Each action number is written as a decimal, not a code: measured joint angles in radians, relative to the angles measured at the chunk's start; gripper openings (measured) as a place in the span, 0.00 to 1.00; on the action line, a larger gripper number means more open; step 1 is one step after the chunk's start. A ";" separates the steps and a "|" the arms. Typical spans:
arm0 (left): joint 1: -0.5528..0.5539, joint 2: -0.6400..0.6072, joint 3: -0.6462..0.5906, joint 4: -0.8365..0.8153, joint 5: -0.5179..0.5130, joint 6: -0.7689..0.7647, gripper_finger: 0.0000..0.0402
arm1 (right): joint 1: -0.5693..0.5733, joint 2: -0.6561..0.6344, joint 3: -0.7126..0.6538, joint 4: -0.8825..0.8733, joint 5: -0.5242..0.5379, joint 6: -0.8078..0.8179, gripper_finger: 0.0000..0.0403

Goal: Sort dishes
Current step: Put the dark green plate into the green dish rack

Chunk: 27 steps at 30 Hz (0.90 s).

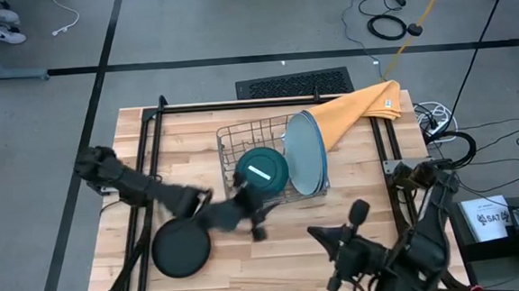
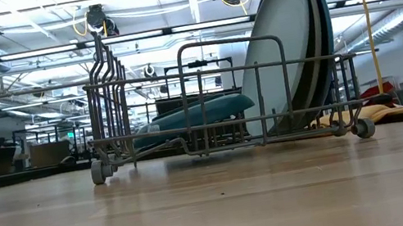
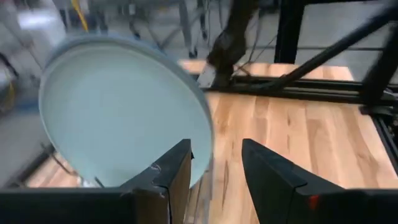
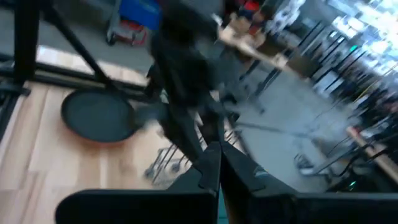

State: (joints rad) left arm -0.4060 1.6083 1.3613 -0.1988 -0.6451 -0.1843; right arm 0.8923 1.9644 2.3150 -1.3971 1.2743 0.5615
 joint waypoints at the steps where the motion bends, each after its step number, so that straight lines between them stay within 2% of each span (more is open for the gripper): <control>1: 0.036 0.017 0.037 -0.061 0.036 -0.043 0.36 | 0.012 0.000 0.000 -0.002 0.013 -0.003 0.00; 4: 0.130 0.074 0.132 -0.272 0.075 -0.119 0.36 | 0.042 0.000 0.000 -0.009 0.018 -0.017 0.00; 6: 0.177 0.115 0.183 -0.356 0.101 -0.123 0.36 | 0.058 0.002 0.000 -0.021 0.017 -0.019 0.00; 8: 0.219 0.153 0.234 -0.406 0.179 -0.118 0.36 | 0.075 0.005 0.000 -0.049 0.015 -0.023 0.00; 11: 0.257 0.204 0.293 -0.493 0.272 0.016 0.38 | 0.099 0.005 0.000 -0.079 0.017 -0.018 0.00; 14: 0.271 0.243 0.320 -0.588 0.271 0.248 0.43 | 0.125 0.005 0.000 -0.106 0.016 -0.008 0.00; 20: 0.295 0.249 0.330 -0.607 0.262 0.512 0.57 | 0.168 0.005 0.000 -0.121 0.015 -0.005 0.00; 24: 0.327 0.248 0.329 -0.623 0.247 0.571 0.60 | 0.182 0.005 0.000 -0.128 0.015 0.000 0.00; 27: 0.367 0.248 0.329 -0.738 0.219 0.541 0.60 | 0.189 0.005 0.000 -0.134 0.009 0.003 0.00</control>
State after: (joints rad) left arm -0.0388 1.8565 1.6905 -0.9371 -0.4261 0.3572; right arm 1.0811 1.9694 2.3150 -1.5312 1.2835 0.5648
